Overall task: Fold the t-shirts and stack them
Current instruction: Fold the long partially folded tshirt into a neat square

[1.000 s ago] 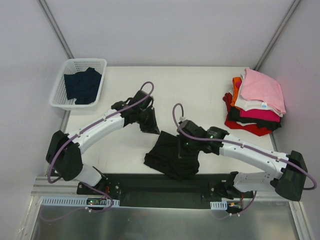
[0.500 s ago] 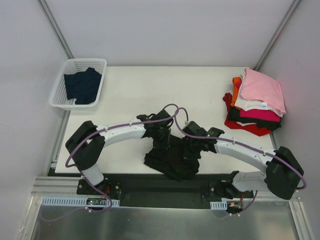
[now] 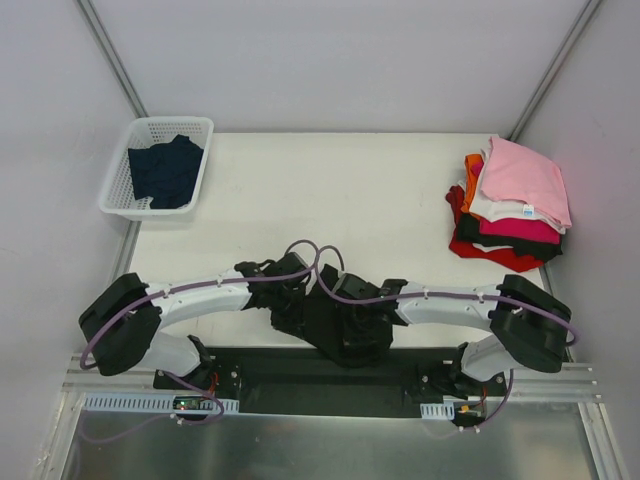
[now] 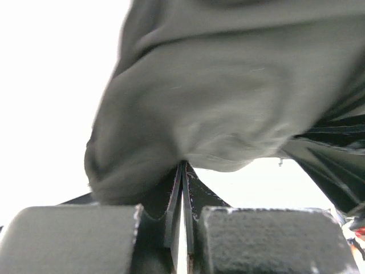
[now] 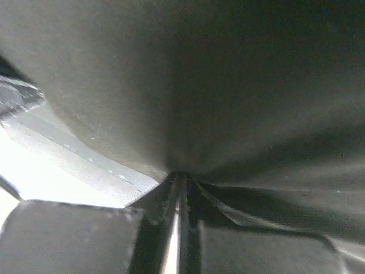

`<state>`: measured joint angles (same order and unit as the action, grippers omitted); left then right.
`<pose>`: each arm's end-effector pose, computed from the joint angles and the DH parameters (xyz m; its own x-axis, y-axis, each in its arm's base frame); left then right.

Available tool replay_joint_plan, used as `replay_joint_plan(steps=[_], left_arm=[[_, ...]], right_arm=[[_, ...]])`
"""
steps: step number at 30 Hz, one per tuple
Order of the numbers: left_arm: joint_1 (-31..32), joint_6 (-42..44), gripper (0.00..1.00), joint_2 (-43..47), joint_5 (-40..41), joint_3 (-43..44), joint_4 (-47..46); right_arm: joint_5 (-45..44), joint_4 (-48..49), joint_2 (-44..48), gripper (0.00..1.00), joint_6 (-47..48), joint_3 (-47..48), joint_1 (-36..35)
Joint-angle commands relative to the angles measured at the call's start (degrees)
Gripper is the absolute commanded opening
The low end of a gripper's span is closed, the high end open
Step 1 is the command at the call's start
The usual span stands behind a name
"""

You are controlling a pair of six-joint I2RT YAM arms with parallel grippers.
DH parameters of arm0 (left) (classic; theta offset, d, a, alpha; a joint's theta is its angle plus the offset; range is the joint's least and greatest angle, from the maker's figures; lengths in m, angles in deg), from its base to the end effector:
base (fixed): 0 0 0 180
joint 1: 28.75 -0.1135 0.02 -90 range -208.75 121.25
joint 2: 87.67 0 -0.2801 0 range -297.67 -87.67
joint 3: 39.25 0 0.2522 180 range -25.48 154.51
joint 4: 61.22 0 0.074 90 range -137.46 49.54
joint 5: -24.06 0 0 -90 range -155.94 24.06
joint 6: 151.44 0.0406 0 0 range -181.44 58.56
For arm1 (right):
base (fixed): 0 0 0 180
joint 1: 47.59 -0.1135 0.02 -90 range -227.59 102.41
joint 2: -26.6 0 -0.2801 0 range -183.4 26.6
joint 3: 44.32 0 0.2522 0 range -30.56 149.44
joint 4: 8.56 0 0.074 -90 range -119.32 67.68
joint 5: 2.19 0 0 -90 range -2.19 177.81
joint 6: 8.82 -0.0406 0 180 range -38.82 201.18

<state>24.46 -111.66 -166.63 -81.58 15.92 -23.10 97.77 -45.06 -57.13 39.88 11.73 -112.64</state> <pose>0.1412 -0.2071 0.1869 -0.9891 0.0870 -0.1185 0.1360 0.8469 -0.5140 0.1043 0.2409 0.1722 -0.8956 -0.3840 -0.2245 -0.4441 0.7995 0.4044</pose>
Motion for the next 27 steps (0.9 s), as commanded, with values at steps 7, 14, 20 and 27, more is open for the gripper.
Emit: replay_joint_plan(steps=[7,14,20,27], left_arm=[[0.1,-1.7,0.00,7.7,2.2,-5.4,-1.1],[0.1,-1.0,0.00,8.3,1.7,5.4,1.9],[0.2,1.7,0.00,5.1,2.7,13.0,3.8],[0.1,7.1,0.00,-6.2,3.4,17.2,3.8]], right_arm=[[-3.0,-5.1,2.2,0.01,-1.5,4.2,-2.9],[-8.8,-15.1,9.0,0.01,-1.1,11.7,-2.2],[-14.3,-21.7,16.3,0.01,-3.5,14.4,-1.2],[-14.3,-21.6,17.4,0.01,-5.3,9.8,-0.2]])
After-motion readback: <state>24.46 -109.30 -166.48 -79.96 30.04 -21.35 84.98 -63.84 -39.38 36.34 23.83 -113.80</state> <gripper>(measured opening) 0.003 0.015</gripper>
